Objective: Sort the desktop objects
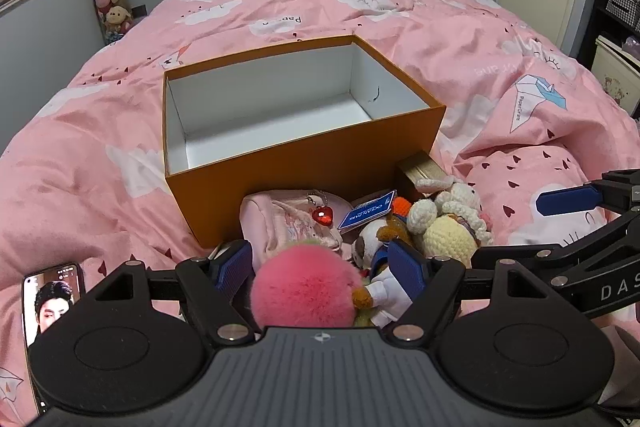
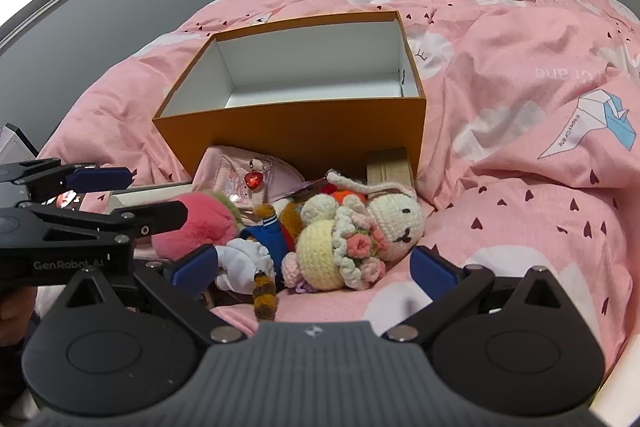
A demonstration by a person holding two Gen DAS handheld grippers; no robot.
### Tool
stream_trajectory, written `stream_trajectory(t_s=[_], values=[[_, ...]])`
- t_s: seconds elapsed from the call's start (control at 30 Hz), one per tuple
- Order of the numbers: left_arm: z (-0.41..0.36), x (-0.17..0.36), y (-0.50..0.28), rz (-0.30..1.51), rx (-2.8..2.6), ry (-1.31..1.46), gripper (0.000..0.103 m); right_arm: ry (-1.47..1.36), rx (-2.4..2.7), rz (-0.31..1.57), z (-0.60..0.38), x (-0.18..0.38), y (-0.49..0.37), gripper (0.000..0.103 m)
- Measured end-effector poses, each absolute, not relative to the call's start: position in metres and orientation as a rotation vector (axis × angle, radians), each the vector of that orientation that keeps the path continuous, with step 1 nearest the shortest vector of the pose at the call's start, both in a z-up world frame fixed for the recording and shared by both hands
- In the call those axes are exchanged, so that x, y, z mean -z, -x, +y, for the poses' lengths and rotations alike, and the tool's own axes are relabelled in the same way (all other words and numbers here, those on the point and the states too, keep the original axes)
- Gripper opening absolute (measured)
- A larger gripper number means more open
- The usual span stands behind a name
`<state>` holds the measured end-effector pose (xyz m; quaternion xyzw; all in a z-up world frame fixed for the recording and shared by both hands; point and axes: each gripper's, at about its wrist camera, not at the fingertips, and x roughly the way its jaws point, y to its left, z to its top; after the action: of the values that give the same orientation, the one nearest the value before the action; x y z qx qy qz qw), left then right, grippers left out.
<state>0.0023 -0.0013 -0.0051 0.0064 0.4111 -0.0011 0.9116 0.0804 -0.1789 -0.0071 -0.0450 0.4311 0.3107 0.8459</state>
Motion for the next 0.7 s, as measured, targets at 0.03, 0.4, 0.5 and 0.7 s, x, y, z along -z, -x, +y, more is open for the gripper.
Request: stream_trajectory(t_s=[0.03, 0.4, 0.5, 0.7], values=[[-0.0013, 0.0052, -0.0022, 0.847, 0.002, -0.014, 0.089, 0.096, -0.654, 0.909, -0.1786, 0.0068, -0.0805, 0.103], [-0.0007, 0.007, -0.0038, 0.863, -0.006, -0.019, 0.089, 0.095, -0.65, 0.911, -0.1797, 0.008, -0.0813, 0.103], [-0.0005, 0.007, -0.0037, 0.861, -0.005, -0.019, 0.089, 0.091, -0.647, 0.914, -0.1806, 0.0088, -0.0823, 0.103], [-0.0005, 0.0067, -0.004, 0.865, -0.008, -0.016, 0.088, 0.089, -0.642, 0.921, -0.1803, 0.0099, -0.0841, 0.103]])
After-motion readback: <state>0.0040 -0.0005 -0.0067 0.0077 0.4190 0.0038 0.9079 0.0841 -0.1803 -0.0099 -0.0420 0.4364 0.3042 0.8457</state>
